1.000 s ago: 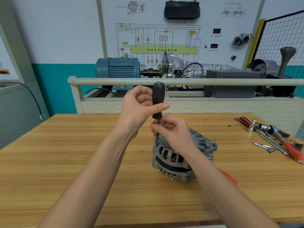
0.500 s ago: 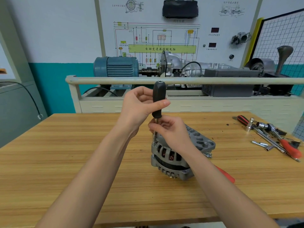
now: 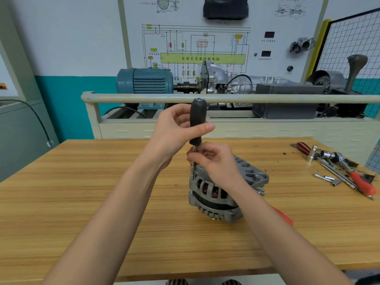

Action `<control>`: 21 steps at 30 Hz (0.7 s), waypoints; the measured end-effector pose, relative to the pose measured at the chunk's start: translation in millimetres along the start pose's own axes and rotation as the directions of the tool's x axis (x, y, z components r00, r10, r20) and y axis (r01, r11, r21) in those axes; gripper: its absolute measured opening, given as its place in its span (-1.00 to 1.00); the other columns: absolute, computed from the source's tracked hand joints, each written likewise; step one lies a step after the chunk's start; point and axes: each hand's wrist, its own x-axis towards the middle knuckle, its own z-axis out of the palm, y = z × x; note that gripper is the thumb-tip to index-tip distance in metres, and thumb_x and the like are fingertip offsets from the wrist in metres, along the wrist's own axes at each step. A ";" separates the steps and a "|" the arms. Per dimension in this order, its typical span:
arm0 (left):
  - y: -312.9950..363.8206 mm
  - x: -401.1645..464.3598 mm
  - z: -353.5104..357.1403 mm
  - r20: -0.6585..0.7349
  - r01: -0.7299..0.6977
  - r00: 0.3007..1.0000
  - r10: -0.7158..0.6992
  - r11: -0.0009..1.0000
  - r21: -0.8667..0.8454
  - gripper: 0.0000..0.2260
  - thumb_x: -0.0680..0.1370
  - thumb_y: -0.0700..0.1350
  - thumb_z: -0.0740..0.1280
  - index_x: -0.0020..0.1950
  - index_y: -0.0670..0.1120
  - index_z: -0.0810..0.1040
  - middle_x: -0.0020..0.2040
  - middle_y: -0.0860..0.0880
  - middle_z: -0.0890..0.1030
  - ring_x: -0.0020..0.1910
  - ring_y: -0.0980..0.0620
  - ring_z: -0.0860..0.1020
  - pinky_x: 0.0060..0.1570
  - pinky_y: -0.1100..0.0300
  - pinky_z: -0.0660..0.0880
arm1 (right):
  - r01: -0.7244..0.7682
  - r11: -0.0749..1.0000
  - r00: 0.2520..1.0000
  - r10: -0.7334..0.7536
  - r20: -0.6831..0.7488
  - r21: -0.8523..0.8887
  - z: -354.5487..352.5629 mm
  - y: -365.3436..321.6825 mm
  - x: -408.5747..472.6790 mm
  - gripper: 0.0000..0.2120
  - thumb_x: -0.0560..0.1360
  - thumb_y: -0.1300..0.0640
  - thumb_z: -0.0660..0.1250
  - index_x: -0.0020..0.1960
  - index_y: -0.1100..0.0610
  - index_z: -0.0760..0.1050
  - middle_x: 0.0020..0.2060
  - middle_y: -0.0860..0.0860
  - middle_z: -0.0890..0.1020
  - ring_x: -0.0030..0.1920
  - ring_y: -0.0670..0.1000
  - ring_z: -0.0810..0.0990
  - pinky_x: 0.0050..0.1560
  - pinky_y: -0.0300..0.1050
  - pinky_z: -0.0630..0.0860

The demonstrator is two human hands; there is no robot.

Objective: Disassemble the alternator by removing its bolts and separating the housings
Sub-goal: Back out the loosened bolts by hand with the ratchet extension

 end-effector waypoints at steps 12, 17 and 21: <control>-1.5 -0.6 -3.6 -0.013 -0.011 1.000 0.010 1.000 -0.026 -0.58 0.18 -0.17 0.54 0.00 -0.10 0.54 -0.24 0.08 0.66 -0.21 0.10 0.64 -0.15 0.23 0.58 | 0.051 0.997 0.997 -0.048 0.059 -0.056 -0.1 -2.1 -2.1 -0.87 0.41 0.20 0.50 -0.15 0.02 0.58 -0.26 -0.04 0.65 -0.21 -0.07 0.62 -0.09 -0.21 0.56; -1.1 -3.0 -7.0 0.168 0.062 0.984 -0.049 0.996 -0.071 -0.65 0.39 -0.17 0.42 0.17 -0.19 0.57 0.01 -0.12 0.68 0.03 -0.10 0.64 0.04 0.12 0.57 | 0.034 0.998 0.997 -0.030 0.069 -0.049 -2.8 -1.2 -1.4 -0.83 0.47 0.32 0.40 -0.16 0.06 0.61 -0.26 0.00 0.65 -0.18 0.01 0.65 -0.05 -0.11 0.59; -0.5 -1.7 -6.8 0.132 0.051 0.990 -0.040 0.995 -0.084 -0.72 0.33 -0.18 0.46 0.03 -0.17 0.62 -0.09 -0.11 0.71 -0.09 -0.06 0.68 -0.09 0.17 0.59 | -0.015 1.000 0.988 0.015 0.156 0.000 -8.6 -2.4 -2.3 -0.84 0.52 0.35 0.32 -0.11 0.14 0.61 -0.30 -0.11 0.66 -0.19 -0.13 0.63 -0.05 -0.26 0.52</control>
